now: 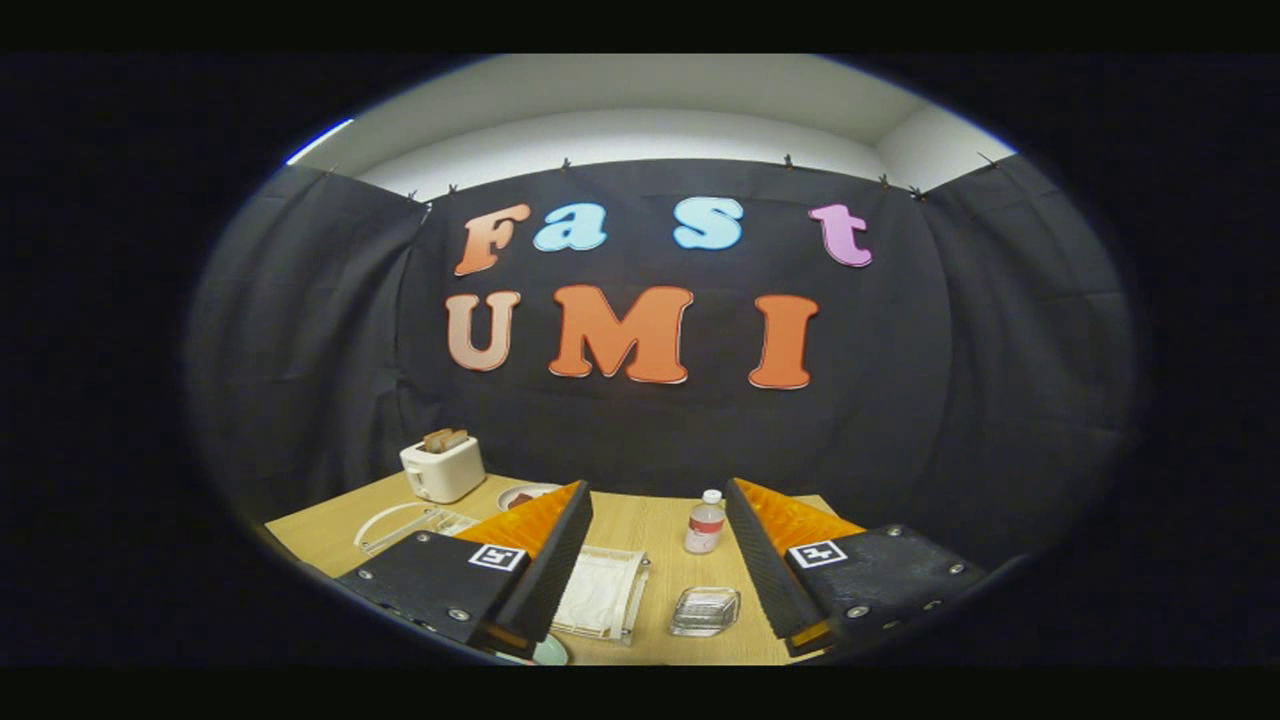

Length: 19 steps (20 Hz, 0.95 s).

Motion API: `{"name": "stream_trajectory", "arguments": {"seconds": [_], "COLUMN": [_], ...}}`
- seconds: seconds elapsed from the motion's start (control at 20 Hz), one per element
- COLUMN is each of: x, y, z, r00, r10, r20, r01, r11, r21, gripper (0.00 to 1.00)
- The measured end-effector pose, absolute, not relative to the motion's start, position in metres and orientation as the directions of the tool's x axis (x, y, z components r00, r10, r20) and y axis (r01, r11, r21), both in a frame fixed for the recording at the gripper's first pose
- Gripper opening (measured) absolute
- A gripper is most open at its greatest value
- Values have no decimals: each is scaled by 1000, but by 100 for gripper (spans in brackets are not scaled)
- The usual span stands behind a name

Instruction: Take the plate from the dish rack, then take the spoon from the basket and place it into the plate.

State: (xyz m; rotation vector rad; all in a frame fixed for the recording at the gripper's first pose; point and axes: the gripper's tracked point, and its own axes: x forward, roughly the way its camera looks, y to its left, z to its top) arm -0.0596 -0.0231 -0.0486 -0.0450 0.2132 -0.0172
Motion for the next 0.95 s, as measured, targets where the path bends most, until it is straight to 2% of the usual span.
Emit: {"name": "stream_trajectory", "arguments": {"seconds": [0.45, 0.95], "x": [-57, -55], "y": [-15, 0], "z": [-17, -5], "r00": [989, 988], "r10": [4, 41], "r20": [-151, -149], "r01": [-12, -49], "r11": [999, 998], "r21": [-53, -50], "gripper": [81, 81]}}
